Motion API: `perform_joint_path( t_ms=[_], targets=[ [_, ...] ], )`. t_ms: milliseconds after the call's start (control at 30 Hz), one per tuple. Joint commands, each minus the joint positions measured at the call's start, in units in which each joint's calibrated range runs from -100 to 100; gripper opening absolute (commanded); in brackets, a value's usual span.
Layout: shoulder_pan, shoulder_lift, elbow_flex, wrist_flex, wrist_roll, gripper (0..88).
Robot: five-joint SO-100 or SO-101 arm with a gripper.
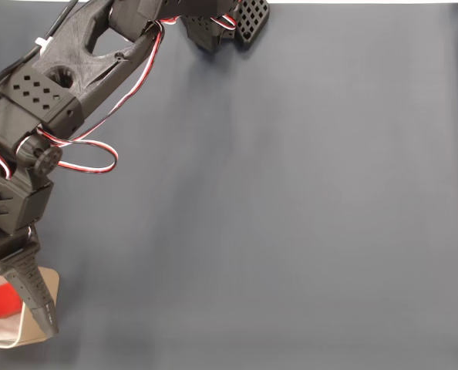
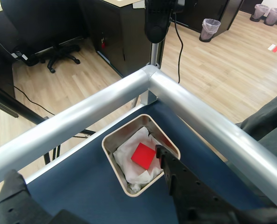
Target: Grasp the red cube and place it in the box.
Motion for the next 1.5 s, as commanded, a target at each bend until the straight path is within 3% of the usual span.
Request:
perform_joint_path(
  t_ms=[0, 900, 967, 1100, 1167, 1200, 1467],
  targets=[
    [0.28, -2.90, -3.41, -0.34, -0.39, 58.8],
    [0.64, -2.90, -2.68, -1.24, -1.17, 57.3],
    [0.64, -3.24, -2.13, -1.24, -1.22, 52.6],
    [0.35, -5.58, 2.24, -4.76, -1.17, 14.2],
    [-0.36, -8.79, 6.90, -6.98, -1.03, 3.3],
    [-0.92, -10.95, 10.18, -8.45, -1.17, 0.0],
    [-11.08, -37.21, 42.85, -13.62, -2.59, 0.0]
  ],
)
